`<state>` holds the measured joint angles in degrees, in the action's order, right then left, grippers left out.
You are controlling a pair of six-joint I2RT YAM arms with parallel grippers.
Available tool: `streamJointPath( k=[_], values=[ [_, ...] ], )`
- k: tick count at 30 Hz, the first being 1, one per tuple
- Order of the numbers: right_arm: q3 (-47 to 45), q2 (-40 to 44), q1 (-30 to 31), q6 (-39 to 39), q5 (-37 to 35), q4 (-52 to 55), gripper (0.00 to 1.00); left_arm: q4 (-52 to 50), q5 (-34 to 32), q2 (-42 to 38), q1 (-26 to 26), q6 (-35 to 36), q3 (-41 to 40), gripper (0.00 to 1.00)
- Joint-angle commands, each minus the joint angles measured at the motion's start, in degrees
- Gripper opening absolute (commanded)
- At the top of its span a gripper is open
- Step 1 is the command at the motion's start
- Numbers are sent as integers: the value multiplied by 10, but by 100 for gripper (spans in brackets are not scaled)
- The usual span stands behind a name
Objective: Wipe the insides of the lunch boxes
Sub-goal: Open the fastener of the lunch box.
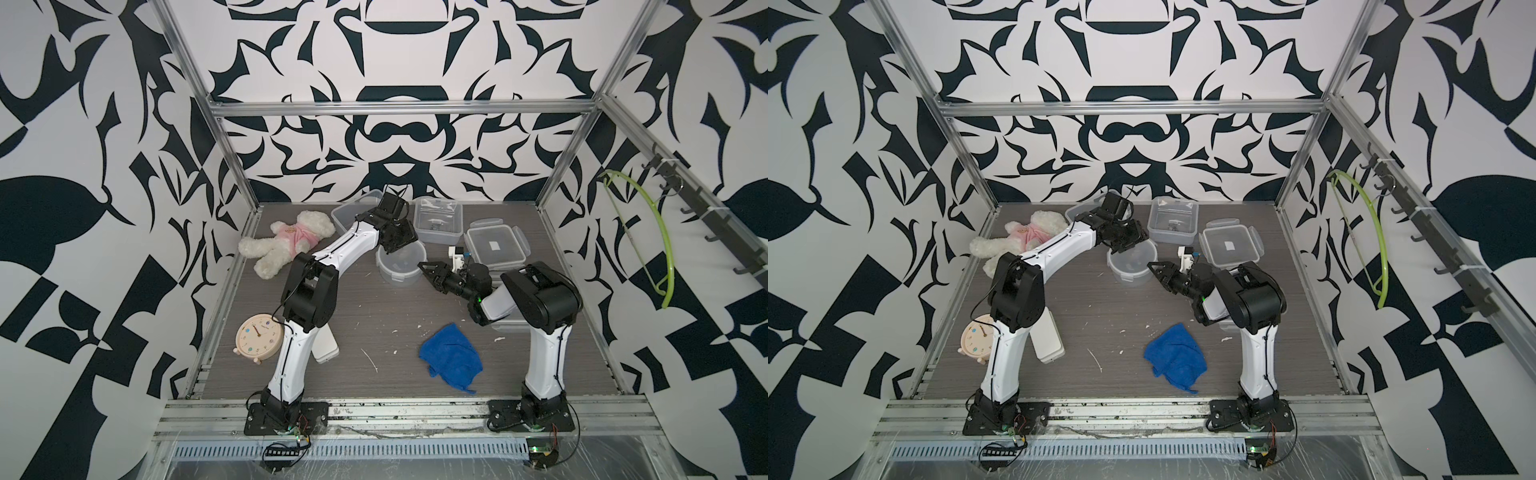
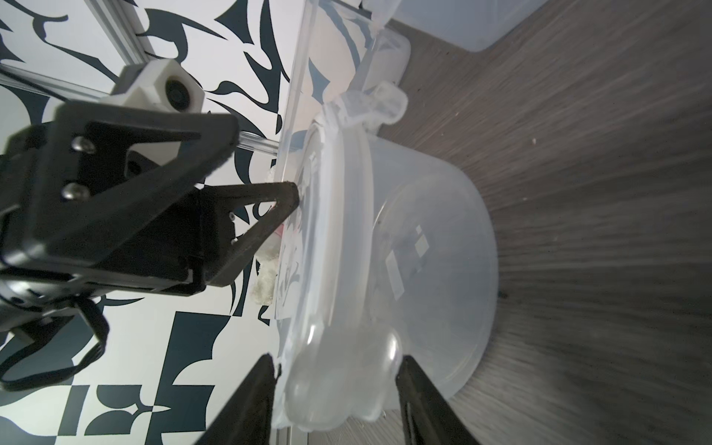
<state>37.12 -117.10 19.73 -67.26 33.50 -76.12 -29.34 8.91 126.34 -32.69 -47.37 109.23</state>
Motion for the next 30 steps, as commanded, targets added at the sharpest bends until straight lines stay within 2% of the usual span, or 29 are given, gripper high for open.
streamJointPath(
  k=[1, 3, 7, 9, 14, 16, 18, 20, 23, 26, 30],
  values=[
    [19, -4, 4, -12, 3, -45, 50, -81, -2, 46, 2, -9, -49, 60],
    [21, -8, 4, -17, 1, -53, 48, -75, 0, 47, 2, -12, -58, 60],
    [25, -2, 4, -16, 0, -53, 38, -64, 3, 45, 2, -16, -76, 60],
    [26, 0, 4, -18, -1, -53, 37, -59, 4, 44, 2, -18, -85, 59],
    [25, 0, 5, -22, -4, -52, 25, -54, 8, 47, 2, -20, -93, 59],
    [22, 3, 4, -23, -4, -49, 16, -54, 9, 49, 1, -20, -93, 59],
    [20, 10, 5, -17, -3, -26, 1, -54, 10, 51, 1, -20, -93, 59],
    [16, 24, 5, -6, -4, 1, 0, -53, 12, 52, 1, -20, -93, 59],
    [19, 53, 5, 25, -6, 76, 0, -51, 11, 52, -1, -20, -94, 59],
    [25, 91, 7, 74, -26, 202, 0, -51, 11, 52, -1, -20, -94, 59],
    [70, 150, 22, 173, -91, 462, 0, -52, 11, 55, -1, -20, -93, 59]
  ],
)
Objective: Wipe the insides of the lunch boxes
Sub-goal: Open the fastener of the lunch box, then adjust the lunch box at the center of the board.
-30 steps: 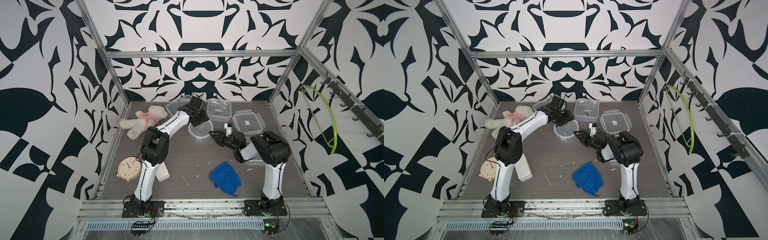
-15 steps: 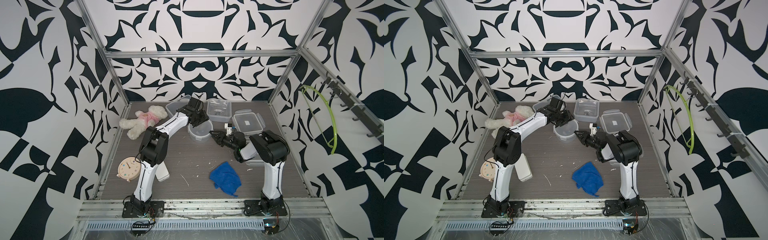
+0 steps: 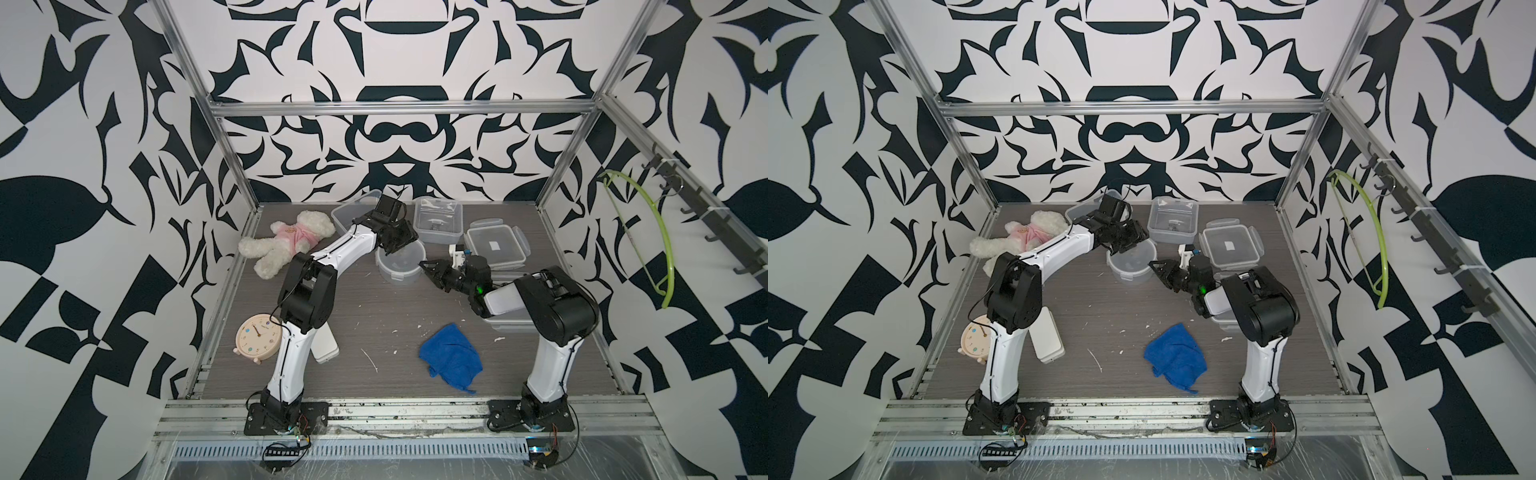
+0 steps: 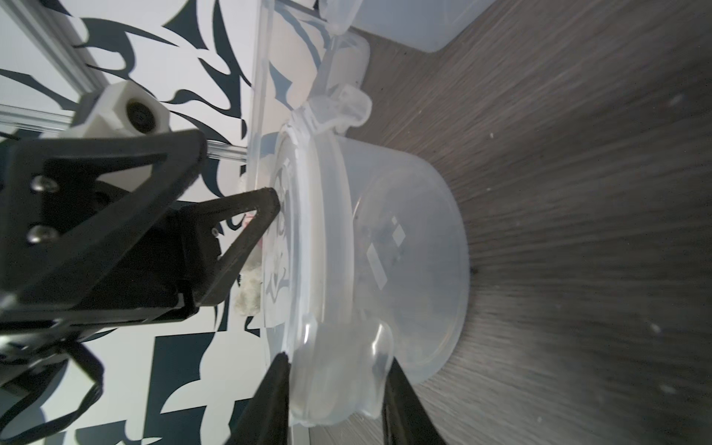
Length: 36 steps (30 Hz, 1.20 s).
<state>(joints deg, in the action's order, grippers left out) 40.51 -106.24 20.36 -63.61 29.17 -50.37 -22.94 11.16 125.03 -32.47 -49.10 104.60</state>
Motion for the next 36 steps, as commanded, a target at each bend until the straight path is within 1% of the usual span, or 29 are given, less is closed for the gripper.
streamJointPath(
  k=[1, 4, 6, 7, 9, 10, 12, 14, 16, 17, 20, 23, 24, 26, 28, 32, 36],
  values=[
    [53, 55, 21, 160, -70, 266, 0, -116, -11, 69, -4, -3, -46, 59],
    [101, 81, 36, 206, -132, 426, 0, -119, -11, 74, -4, -3, -41, 59],
    [115, 96, 39, 216, -148, 464, 0, -121, -11, 75, -4, -4, -39, 59],
    [117, 104, 40, 218, -149, 472, 5, -121, -11, 76, -4, -4, -38, 59],
    [120, 119, 39, 223, -151, 482, 21, -123, -11, 75, -5, -4, -35, 59],
    [120, 127, 41, 227, -155, 488, 26, -125, -10, 74, -5, -3, -31, 59],
    [122, 144, 41, 234, -164, 501, 30, -134, -10, 69, -5, 1, -20, 59],
    [126, 162, 42, 248, -180, 519, 31, -152, -10, 64, -5, 8, 3, 59],
    [138, 176, 43, 267, -201, 549, 30, -179, -15, 54, -5, 20, 39, 59],
    [145, 181, 43, 276, -210, 561, 28, -191, -17, 49, -5, 25, 58, 59],
    [184, 178, 43, 312, -237, 600, 18, -230, -46, 21, -5, 49, 112, 59],
    [238, 147, 43, 346, -254, 632, 2, -257, -110, -23, -4, 68, 117, 60],
    [262, 131, 43, 357, -262, 643, 0, -265, -139, -40, -4, 74, 109, 61],
    [311, 92, 43, 375, -272, 662, 0, -273, -189, -70, 1, 78, 84, 62],
    [370, 45, 43, 390, -275, 686, 0, -271, -220, -98, 11, 77, 48, 62],
    [470, -42, 43, 407, -273, 732, 0, -258, -235, -122, 30, 70, 0, 62],
    [535, -102, 43, 412, -255, 750, 0, -240, -248, -109, 39, 69, -8, 63]
  ],
)
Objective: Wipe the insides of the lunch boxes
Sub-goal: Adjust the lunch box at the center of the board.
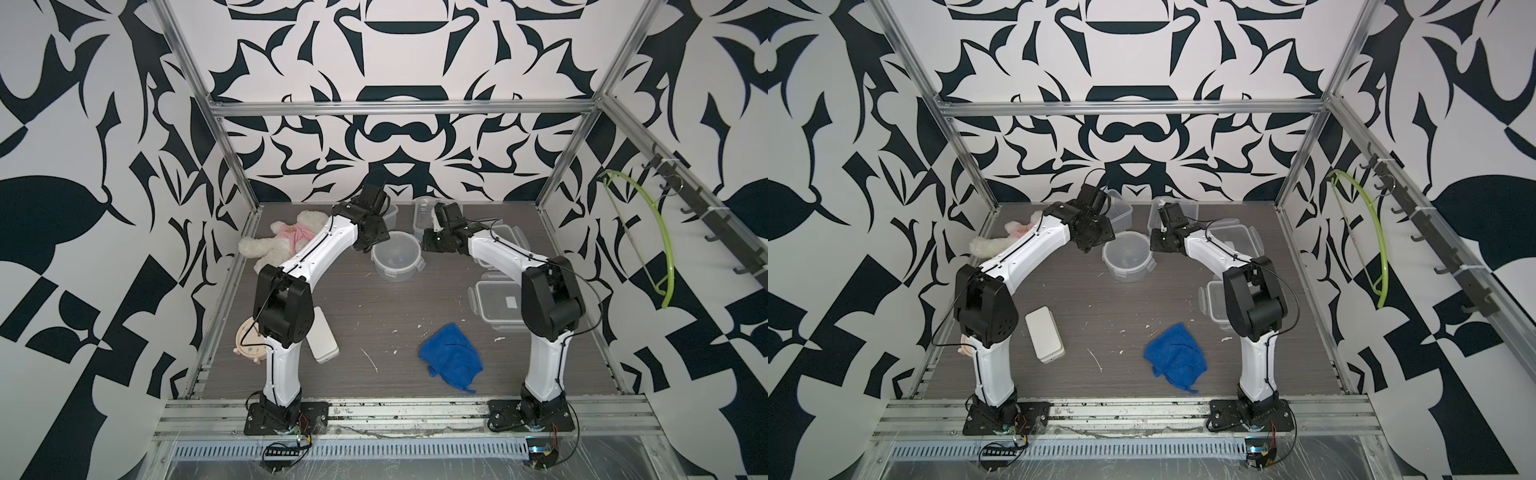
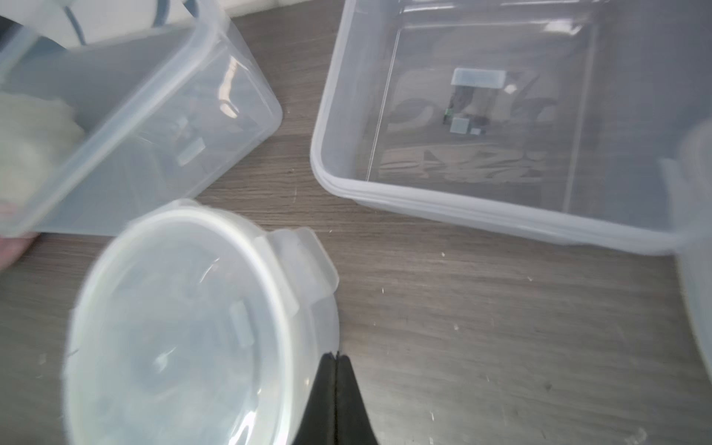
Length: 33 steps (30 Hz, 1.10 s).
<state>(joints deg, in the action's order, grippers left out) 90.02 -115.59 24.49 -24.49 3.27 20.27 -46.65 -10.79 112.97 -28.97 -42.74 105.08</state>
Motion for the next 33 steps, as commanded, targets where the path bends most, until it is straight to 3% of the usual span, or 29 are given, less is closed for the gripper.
streamJointPath(
  k=[1, 8, 15, 20, 29, 33],
  values=[
    [49, -18, 3, 21, 8, 45, 0, -3, -27, 21, 5, 6, -9, 63],
    [82, -50, 6, 21, 24, 51, 0, 29, 22, 93, 6, 10, 29, 62],
    [102, -69, 7, 21, 28, 57, 0, 63, 45, 113, 4, -7, 3, 61],
    [127, -83, 6, 29, 26, 70, 0, 64, 55, 77, -27, -26, -43, 60],
    [152, -104, 9, 36, 50, 77, 0, 68, 64, -26, -83, -95, -198, 61],
    [163, -119, 21, 35, 70, 71, 1, 71, 88, -47, -107, -124, -221, 61]
  ],
)
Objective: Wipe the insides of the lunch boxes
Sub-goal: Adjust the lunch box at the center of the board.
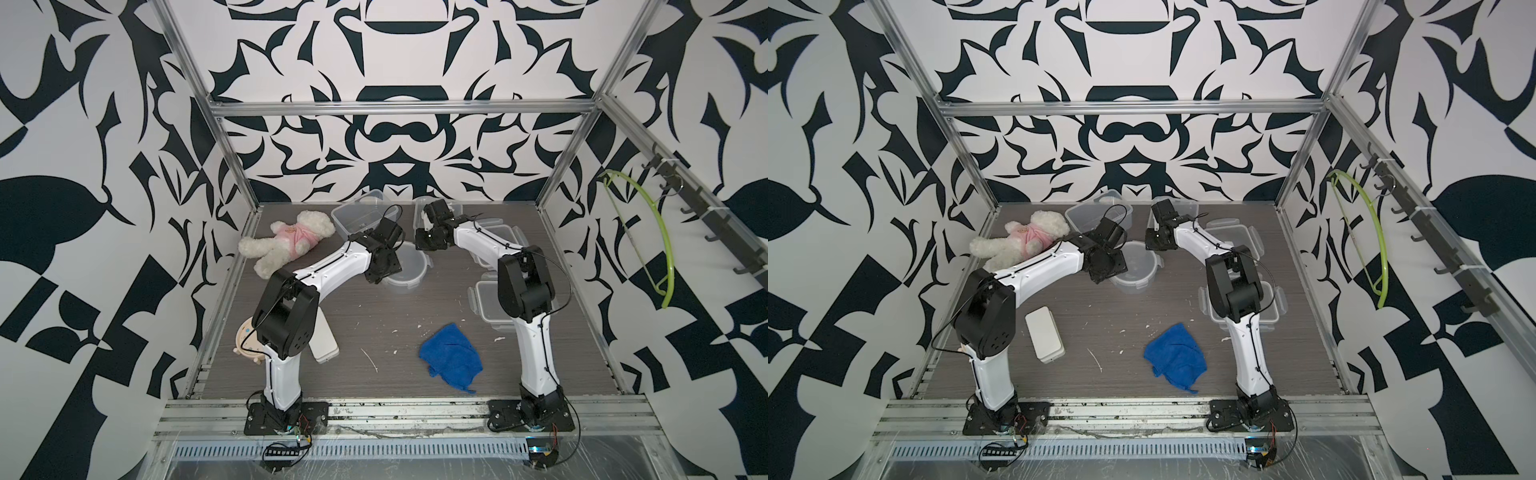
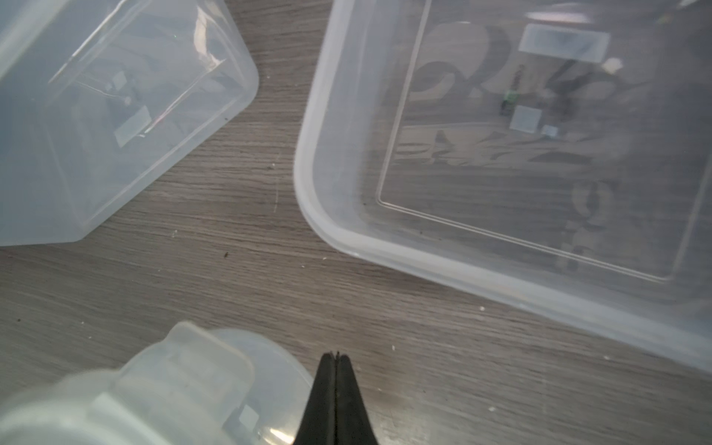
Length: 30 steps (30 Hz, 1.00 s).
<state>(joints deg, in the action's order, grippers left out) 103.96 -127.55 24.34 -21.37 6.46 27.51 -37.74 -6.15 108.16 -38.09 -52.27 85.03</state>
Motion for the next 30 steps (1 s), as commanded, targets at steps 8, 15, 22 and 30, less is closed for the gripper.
streamJointPath(
  k=[8, 15, 22, 30],
  values=[
    [85, -38, 43, 6, 53, 4, 7, -38, 64, 8, -59, -46, 23, 61],
    [115, -21, 45, 34, 32, 15, 13, -37, 79, 19, -60, -50, 38, 62],
    [-11, 123, 29, 55, -31, -47, 16, -59, 63, -10, -60, -43, 57, 67],
    [-281, 336, -2, 4, -102, -132, 21, -75, 34, -23, -53, -15, 107, 68]
  ],
)
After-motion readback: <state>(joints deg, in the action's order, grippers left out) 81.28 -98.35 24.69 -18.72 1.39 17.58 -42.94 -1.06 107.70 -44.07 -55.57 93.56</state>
